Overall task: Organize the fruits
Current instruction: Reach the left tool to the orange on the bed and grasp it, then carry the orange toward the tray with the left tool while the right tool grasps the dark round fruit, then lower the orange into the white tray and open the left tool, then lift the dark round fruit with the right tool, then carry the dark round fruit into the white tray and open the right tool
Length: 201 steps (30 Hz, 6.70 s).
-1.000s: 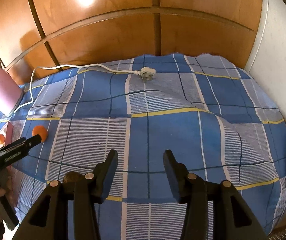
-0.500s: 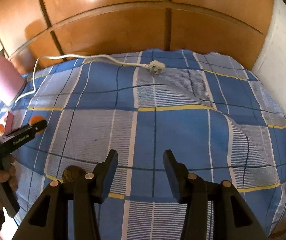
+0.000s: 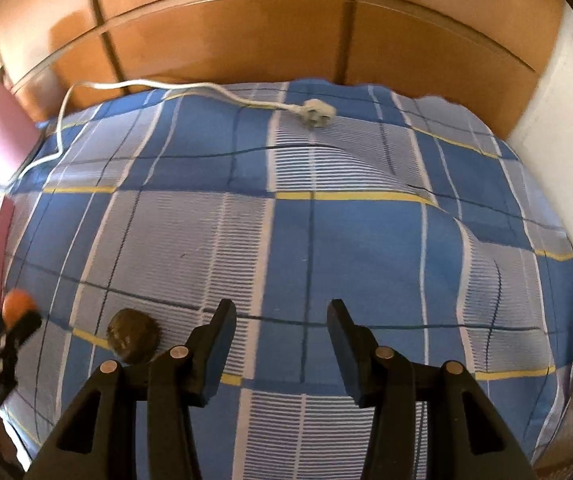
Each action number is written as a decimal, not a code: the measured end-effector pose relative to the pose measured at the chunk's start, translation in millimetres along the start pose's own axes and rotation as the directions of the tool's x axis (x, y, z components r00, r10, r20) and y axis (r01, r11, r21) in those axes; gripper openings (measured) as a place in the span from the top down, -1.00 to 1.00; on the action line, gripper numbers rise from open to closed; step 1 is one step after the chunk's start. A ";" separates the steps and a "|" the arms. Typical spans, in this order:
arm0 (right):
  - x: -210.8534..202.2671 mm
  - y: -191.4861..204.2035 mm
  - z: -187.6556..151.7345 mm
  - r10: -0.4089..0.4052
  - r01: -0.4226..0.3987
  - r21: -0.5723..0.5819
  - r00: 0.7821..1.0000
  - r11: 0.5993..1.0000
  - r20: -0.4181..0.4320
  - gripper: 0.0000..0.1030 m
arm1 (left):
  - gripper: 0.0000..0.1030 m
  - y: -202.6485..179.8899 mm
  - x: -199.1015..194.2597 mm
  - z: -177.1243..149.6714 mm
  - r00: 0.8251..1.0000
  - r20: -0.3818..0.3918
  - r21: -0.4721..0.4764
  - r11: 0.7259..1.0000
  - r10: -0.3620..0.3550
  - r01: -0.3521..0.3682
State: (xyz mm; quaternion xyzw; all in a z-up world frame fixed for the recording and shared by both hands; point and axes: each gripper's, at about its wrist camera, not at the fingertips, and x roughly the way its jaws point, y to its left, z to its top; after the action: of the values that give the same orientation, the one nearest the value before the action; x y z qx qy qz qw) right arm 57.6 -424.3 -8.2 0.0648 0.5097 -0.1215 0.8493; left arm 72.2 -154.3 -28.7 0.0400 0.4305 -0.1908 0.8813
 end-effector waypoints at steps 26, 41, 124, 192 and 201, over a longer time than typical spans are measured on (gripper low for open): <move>4.2 51.6 -11.1 0.191 -0.190 -0.122 0.982 0.974 -0.007 0.07 | 0.24 19.6 -62.9 -14.5 0.991 0.126 -0.038 0.998 -0.039 0.045; 13.8 58.4 -18.1 0.177 -0.176 -0.114 0.984 0.978 -0.004 -0.05 | 0.24 61.8 -88.3 -20.5 0.984 0.176 -0.145 0.989 -0.013 0.039; 28.3 104.6 -55.7 0.111 -0.092 -0.124 0.980 0.988 0.163 0.06 | -0.58 180.7 -115.1 -46.3 0.935 0.144 -0.368 0.895 0.323 -0.253; -5.5 381.2 -51.3 0.503 -0.458 -0.536 0.861 0.710 -0.070 0.00 | -0.67 249.4 -126.3 -87.3 0.916 0.045 -0.514 0.796 0.398 -0.320; -34.5 350.0 -59.5 0.446 -0.350 -0.499 0.891 0.793 0.083 -0.19 | -0.84 234.6 -131.8 -86.7 0.906 0.075 -0.501 0.801 0.417 -0.328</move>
State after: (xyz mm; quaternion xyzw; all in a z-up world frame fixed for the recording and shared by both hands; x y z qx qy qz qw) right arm 86.8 -68.8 -10.6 -0.0496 0.4120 0.1826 0.8913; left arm 21.4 122.6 -3.0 -0.1115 0.3657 0.0956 0.9191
